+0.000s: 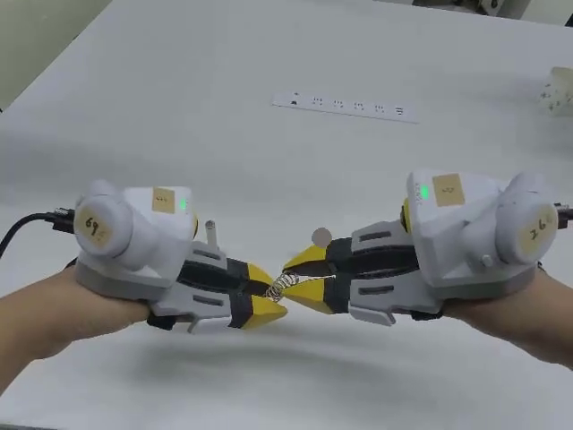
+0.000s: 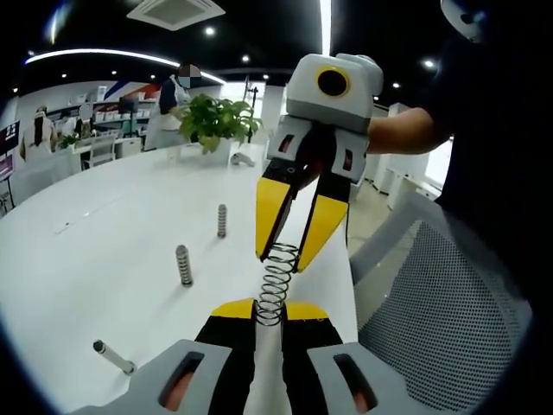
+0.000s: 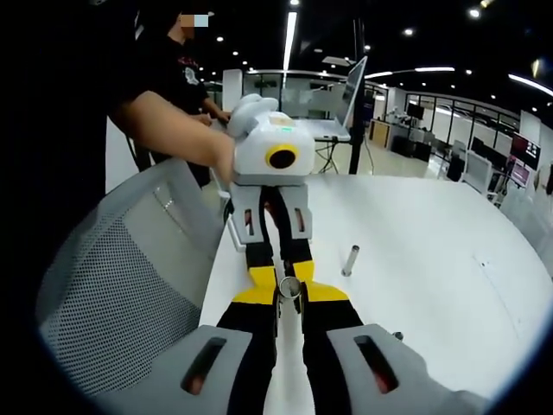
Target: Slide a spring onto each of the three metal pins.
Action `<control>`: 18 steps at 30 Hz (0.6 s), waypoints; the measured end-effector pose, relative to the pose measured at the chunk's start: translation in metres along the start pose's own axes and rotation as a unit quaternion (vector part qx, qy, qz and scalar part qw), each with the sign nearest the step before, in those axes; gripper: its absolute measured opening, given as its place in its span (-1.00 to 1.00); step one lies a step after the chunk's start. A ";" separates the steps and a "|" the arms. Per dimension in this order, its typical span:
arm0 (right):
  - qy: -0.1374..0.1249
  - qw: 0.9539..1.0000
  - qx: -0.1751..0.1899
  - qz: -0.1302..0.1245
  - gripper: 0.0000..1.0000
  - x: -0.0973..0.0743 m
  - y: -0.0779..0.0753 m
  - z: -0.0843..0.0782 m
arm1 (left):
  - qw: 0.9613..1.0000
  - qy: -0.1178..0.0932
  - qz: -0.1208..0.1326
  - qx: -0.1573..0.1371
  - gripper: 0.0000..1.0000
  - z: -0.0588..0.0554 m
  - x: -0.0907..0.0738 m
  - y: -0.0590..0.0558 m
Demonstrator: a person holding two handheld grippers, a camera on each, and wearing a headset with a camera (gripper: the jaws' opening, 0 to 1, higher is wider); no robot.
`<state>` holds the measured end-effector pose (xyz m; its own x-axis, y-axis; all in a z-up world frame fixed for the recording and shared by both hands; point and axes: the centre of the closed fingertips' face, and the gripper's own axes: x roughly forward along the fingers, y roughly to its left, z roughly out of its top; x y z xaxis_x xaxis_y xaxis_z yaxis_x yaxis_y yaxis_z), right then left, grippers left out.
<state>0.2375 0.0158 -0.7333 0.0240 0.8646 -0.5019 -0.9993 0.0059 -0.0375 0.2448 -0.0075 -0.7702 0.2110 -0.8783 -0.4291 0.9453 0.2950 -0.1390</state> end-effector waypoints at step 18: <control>-0.035 0.999 0.005 -0.002 -0.85 0.006 0.002 0.015 | 1.000 -0.008 -0.004 0.007 -0.96 0.008 0.006 -0.004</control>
<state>0.2351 0.0290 -0.7235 0.0272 0.8972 -0.4407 -0.9994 0.0148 -0.0314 0.2441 -0.0171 -0.7648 0.2066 -0.8863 -0.4144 0.9503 0.2826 -0.1307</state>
